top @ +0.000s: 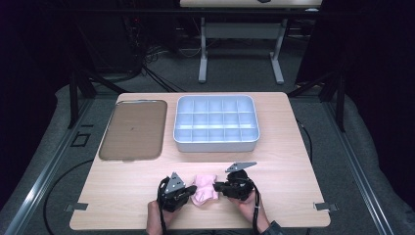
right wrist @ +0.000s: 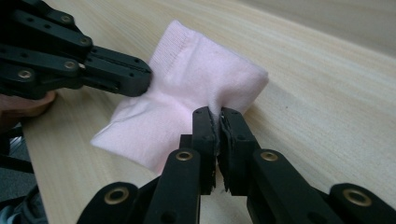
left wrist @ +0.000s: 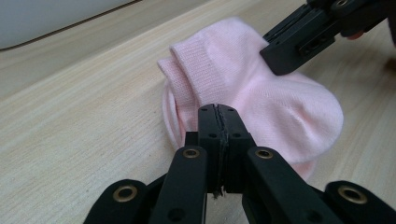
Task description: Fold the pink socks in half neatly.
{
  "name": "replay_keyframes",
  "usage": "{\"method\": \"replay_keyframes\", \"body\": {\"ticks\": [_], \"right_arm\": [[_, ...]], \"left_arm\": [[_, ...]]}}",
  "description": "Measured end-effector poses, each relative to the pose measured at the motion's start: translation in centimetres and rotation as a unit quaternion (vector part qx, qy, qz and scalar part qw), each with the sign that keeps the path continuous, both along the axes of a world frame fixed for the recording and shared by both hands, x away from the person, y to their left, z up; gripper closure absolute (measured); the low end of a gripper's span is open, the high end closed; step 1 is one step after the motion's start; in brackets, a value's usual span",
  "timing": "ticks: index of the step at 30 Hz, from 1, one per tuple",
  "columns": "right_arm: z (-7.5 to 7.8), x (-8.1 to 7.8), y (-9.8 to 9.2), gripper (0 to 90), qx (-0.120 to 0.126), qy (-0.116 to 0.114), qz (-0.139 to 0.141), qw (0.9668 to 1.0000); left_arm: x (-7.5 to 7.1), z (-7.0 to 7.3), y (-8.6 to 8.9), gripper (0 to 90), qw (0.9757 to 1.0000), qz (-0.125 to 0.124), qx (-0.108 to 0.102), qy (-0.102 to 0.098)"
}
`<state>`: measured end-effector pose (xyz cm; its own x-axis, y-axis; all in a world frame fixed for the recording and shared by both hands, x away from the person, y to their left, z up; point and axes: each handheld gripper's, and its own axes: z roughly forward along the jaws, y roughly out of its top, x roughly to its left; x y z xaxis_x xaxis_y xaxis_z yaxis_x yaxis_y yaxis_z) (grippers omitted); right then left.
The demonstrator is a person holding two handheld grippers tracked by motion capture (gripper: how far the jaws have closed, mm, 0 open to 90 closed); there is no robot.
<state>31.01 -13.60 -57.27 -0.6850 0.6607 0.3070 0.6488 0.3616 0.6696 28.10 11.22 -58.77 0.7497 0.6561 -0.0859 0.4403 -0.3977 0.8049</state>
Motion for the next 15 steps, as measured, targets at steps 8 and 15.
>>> {"method": "replay_keyframes", "body": {"ticks": [8, 15], "right_arm": [[1.8, -0.3, 0.7, 85.0, -0.012, -0.023, 0.012, 0.9996], [3.0, -0.1, 1.6, 84.9, -0.027, -0.038, 0.027, 0.9986]], "left_arm": [[0.0, 0.0, -0.3, 89.0, 1.0, 0.01, -0.001, 0.001], [0.0, 0.0, -0.3, 89.0, 0.9999, 0.012, -0.002, 0.003]]}}
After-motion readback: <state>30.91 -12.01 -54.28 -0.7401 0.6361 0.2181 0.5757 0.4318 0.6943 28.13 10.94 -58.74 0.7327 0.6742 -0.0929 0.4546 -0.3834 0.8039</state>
